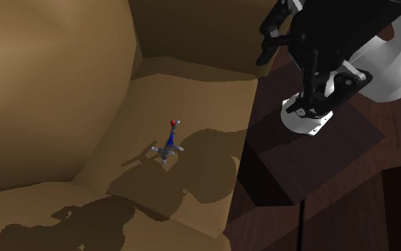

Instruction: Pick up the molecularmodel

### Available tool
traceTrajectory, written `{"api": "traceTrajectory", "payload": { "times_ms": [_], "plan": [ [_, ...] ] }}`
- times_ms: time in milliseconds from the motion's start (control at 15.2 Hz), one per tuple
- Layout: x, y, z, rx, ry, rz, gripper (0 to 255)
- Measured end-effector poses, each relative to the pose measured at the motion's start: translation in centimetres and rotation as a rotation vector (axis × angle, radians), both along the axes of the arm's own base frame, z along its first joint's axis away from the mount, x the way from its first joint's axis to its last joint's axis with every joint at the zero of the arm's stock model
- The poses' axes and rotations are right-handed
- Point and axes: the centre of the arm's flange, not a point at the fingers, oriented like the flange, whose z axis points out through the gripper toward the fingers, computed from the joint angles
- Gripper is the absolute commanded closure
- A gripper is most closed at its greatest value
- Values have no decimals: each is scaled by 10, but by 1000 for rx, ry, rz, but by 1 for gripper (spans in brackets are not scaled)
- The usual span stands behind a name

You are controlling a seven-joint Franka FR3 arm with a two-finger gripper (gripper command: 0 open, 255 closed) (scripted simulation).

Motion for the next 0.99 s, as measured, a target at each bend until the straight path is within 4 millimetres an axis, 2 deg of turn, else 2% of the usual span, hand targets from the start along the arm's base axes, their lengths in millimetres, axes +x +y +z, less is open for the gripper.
{"api": "traceTrajectory", "payload": {
  "times_ms": [132, 330, 990],
  "plan": [
    [1, -4, -6, 2, 1, 12, 0],
    [10, -26, -28, 13, 7, 80, 0],
    [66, -100, -130, 53, 27, 354, 0]
  ]
}}
